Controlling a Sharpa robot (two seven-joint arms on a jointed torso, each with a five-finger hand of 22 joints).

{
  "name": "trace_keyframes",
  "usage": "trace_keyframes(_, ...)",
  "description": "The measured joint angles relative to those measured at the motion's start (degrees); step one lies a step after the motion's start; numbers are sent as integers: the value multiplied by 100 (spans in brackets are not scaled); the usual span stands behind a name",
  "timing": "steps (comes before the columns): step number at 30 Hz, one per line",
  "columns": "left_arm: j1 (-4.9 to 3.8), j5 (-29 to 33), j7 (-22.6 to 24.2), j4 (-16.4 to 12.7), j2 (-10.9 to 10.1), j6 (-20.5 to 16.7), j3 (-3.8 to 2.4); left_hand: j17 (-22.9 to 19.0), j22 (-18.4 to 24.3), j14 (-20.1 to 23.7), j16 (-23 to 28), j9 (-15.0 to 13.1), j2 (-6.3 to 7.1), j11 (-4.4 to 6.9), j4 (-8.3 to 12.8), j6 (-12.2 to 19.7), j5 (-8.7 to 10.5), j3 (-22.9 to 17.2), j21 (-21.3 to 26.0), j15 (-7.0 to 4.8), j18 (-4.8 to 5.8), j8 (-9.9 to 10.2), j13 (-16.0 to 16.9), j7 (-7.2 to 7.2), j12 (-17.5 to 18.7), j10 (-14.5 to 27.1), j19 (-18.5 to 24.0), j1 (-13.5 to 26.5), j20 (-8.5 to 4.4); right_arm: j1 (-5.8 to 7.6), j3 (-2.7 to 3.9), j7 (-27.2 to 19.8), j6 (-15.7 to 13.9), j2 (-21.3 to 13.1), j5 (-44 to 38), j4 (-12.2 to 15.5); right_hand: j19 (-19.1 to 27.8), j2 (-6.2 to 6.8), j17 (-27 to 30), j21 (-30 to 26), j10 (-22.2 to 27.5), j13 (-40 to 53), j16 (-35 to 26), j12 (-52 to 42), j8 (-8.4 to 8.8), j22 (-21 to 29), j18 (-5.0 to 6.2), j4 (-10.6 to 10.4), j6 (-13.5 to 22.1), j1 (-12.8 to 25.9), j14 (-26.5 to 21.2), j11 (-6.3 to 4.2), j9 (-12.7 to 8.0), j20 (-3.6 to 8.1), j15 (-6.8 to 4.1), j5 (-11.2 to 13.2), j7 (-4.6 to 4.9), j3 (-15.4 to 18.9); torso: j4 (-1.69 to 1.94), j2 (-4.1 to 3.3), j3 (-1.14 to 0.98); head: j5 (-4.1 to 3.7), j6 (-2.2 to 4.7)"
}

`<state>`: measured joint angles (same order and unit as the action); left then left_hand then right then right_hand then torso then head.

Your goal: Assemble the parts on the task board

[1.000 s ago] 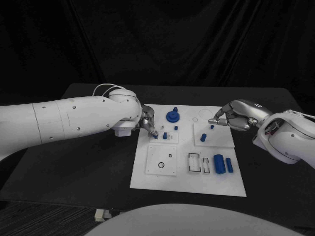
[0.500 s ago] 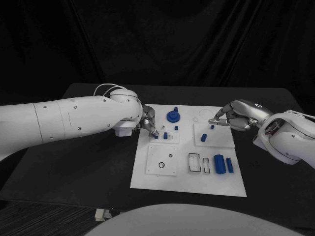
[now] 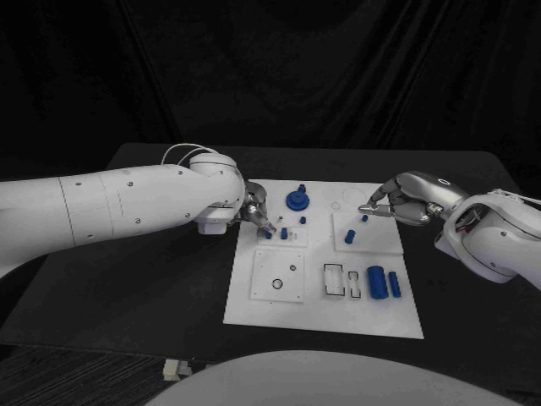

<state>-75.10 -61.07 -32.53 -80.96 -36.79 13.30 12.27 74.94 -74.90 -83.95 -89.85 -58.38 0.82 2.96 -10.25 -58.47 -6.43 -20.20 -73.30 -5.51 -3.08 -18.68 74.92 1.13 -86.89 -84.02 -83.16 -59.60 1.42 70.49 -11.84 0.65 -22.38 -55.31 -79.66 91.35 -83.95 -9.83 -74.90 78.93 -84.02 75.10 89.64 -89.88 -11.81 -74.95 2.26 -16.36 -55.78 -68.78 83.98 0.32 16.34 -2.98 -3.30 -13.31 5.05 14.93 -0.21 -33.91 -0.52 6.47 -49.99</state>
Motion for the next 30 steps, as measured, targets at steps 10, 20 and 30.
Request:
trace_keyframes(10, 3, -1, 0, 67, 41, 30, 1, -1, 0, 0, 0, 16, -25, 0, -98, -20, 6, 97, 23, 0, 0, 0, 0, 20, 63, 0, 0, 37, 0, 0, -1, 5, 0, -6, 0, 4, 0, -7, 0, 0, 0, -4, 0, -5, 0, 1, 0, 0, 0, -7, 0, 0, 0, 0, 1, 0, 0, 0, 0, -1, 0, -6, 0)
trace_keyframes(20, 11, -1, 0, 99, 61, 39, 1, -1, 0, 0, 0, 32, -55, -22, -130, 2, 10, 162, 57, 0, 0, 27, 0, 42, 103, 19, 0, 66, 0, -1, 0, 8, 1, 0, 0, -4, 0, 18, 0, 0, 0, -6, -25, 24, 0, 1, -1, -16, 0, -30, 0, 0, -1, 0, 1, 1, 0, 16, -1, 1, 0, 4, 0)
trace_keyframes(30, 14, -2, 33, -133, -147, -142, 1, -2, -1, -20, 0, -42, 177, -40, -620, 2, 327, 990, -35, 20, 0, -26, 0, 42, 80, 1, 0, 679, 0, -2, 0, 9, 3, -13, 0, -14, -13, 18, 0, -28, 0, -4, -25, 24, 0, 2, -1, -16, 0, -30, 0, 0, 3, -13, 1, 1, 0, 16, 0, -1, -1, 0, 0)
